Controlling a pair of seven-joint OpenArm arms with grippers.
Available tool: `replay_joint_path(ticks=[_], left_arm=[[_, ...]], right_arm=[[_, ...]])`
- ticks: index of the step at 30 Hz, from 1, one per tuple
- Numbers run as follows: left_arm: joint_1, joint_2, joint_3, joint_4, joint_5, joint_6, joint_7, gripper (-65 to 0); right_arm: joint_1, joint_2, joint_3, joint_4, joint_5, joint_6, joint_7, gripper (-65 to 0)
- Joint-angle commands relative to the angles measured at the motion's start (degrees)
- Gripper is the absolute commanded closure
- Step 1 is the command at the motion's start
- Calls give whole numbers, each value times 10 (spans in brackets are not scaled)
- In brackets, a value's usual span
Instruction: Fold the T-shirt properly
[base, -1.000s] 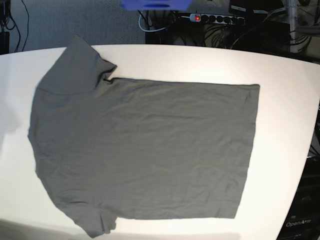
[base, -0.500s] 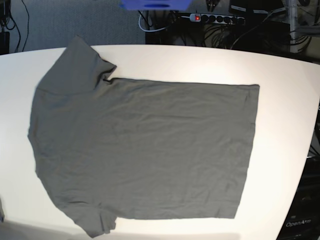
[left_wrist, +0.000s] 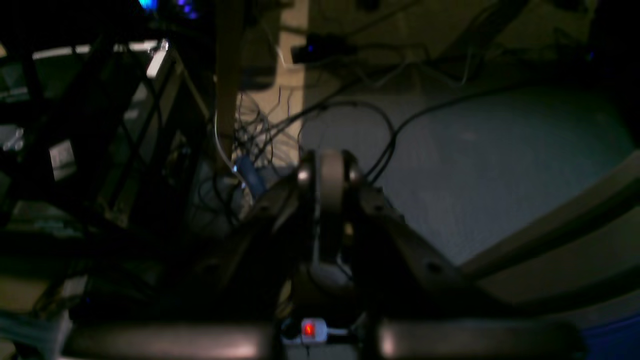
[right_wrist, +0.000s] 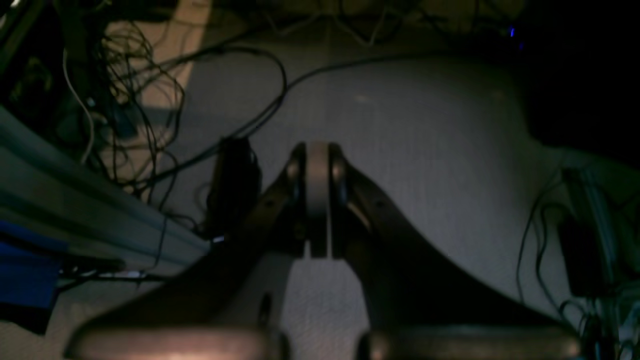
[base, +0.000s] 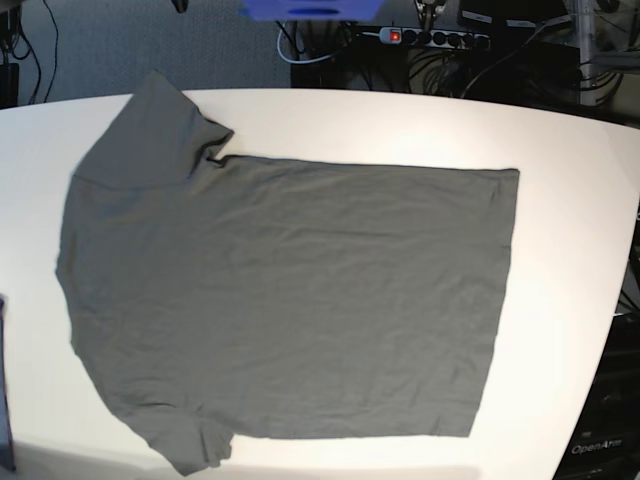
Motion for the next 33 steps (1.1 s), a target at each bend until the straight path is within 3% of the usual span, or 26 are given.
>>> replay_joint_path(ticks=[1,14,20,24,28,33], left_arm=[[16,-7,-1,12,-3,1,-16,-12],[91,-1,-2,121,-3,5,-15,-14],[114,14,-3,167,-4,6,-15,-129],[114,37,-29,167,-4,6,-15,-146],[114,54,-42,171,0,3,-15,-146],[114,51,-42,201,0,1,35,-146]], right_arm=[[-20,1,2,12,-1,-1,18,-7],[-127,10,0,227,-3,2,17,-9],[-136,35,-1,276,-4,3,16,-10],[-136,44,-1,299,-5,16,16,-12],[-135,48,2,332,-5,57,15,-81],[-135,46,1,373,-9,58,13,-164]])
